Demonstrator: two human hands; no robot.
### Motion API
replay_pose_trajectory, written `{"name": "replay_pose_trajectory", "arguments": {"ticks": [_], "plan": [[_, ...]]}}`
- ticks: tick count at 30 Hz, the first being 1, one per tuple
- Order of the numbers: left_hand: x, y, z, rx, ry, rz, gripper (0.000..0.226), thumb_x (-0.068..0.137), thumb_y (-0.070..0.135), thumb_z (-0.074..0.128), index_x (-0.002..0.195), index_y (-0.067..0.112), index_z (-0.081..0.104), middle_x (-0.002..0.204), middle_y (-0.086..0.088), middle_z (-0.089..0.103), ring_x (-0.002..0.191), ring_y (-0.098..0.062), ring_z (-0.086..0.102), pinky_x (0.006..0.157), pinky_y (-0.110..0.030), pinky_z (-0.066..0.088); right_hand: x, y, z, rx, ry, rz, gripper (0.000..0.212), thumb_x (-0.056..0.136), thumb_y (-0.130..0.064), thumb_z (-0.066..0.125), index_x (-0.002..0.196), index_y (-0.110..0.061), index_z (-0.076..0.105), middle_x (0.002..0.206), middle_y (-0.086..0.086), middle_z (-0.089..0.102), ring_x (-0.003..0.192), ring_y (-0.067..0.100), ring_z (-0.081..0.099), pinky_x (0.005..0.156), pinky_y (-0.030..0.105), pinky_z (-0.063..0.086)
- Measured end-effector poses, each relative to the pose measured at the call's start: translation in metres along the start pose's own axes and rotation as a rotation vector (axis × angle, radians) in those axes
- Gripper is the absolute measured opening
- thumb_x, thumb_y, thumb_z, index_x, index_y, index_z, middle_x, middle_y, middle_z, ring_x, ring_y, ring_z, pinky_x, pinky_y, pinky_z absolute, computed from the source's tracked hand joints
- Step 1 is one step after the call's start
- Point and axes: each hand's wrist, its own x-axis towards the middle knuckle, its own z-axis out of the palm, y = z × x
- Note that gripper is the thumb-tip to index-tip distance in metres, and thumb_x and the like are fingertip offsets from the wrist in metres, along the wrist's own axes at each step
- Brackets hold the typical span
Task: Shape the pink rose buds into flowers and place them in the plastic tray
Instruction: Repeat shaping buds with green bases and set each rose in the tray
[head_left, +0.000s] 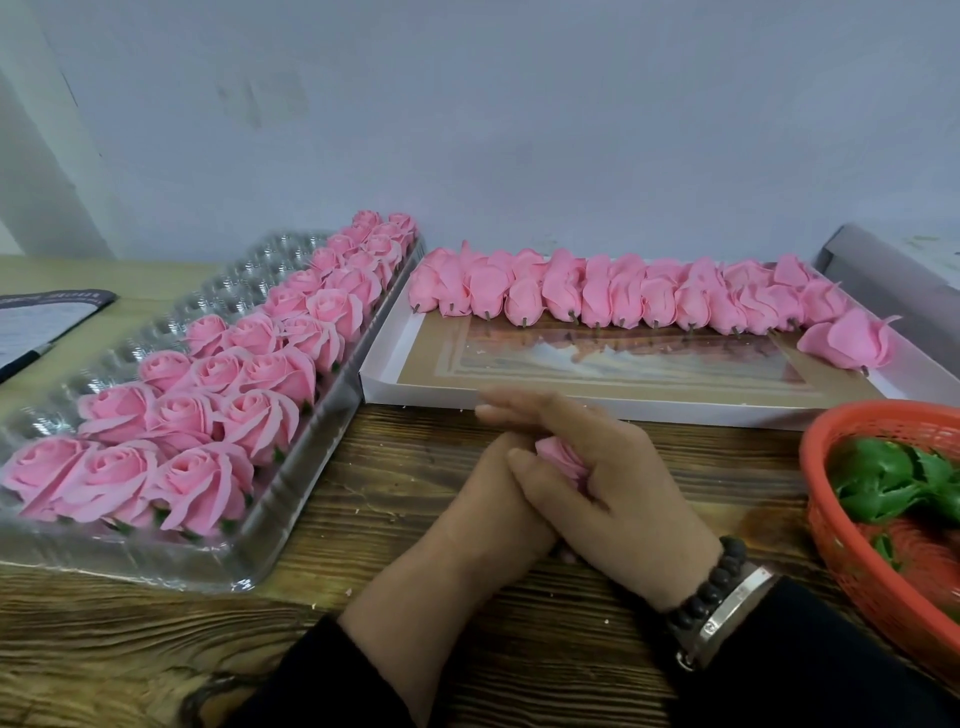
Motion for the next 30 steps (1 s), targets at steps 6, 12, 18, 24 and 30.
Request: {"name": "replay_pose_trajectory", "arguments": {"ticks": [6,12,18,24,30], "plan": [[0.002,0.005,-0.005,-0.070,0.079,-0.010,0.022,0.081,0.008,0.067,0.071,0.027,0.060,0.061,0.012,0.063,0.060,0.000,0.059,0.056,-0.009,0.045,0.003,0.005,-0.002,0.429,0.293,0.045,0.040,0.080,-0.046,0.043,0.108,-0.024,0.060,0.108,-0.004,0.069,0.105,0.007,0.063,0.088,0.023,0.049],[0.001,0.003,0.000,0.003,0.166,-0.015,0.031,0.087,0.010,0.059,0.064,0.031,0.055,0.063,0.012,0.060,0.062,0.007,0.059,0.052,-0.006,0.043,0.001,0.001,0.007,0.215,0.286,0.079,0.036,0.082,-0.050,0.038,0.096,-0.033,0.066,0.084,-0.013,0.070,0.084,0.000,0.064,0.075,0.015,0.048],[0.002,0.006,0.004,-0.140,0.109,-0.054,0.019,0.085,0.002,0.059,0.078,0.019,0.062,0.068,0.008,0.064,0.066,0.007,0.060,0.056,-0.007,0.045,0.003,0.004,0.006,0.045,0.177,0.132,0.034,0.080,-0.042,0.044,0.096,-0.027,0.071,0.095,-0.023,0.067,0.095,-0.008,0.059,0.083,0.006,0.041],[0.001,0.010,-0.007,-0.114,-0.116,-0.199,0.031,0.077,-0.007,0.061,0.061,0.019,0.056,0.047,0.007,0.055,0.050,-0.008,0.053,0.052,-0.022,0.046,0.003,0.002,-0.002,0.192,-0.023,0.233,0.029,0.079,-0.030,0.046,0.092,-0.035,0.072,0.085,-0.016,0.071,0.065,0.002,0.066,0.062,0.017,0.049],[0.000,0.010,-0.009,0.052,-0.154,-0.085,0.024,0.085,0.003,0.058,0.066,0.019,0.055,0.057,0.001,0.054,0.054,-0.012,0.056,0.055,-0.023,0.048,0.001,-0.001,-0.003,0.206,-0.043,0.204,0.029,0.076,-0.040,0.052,0.101,-0.039,0.066,0.100,-0.012,0.071,0.064,0.008,0.069,0.055,0.019,0.053]]}}
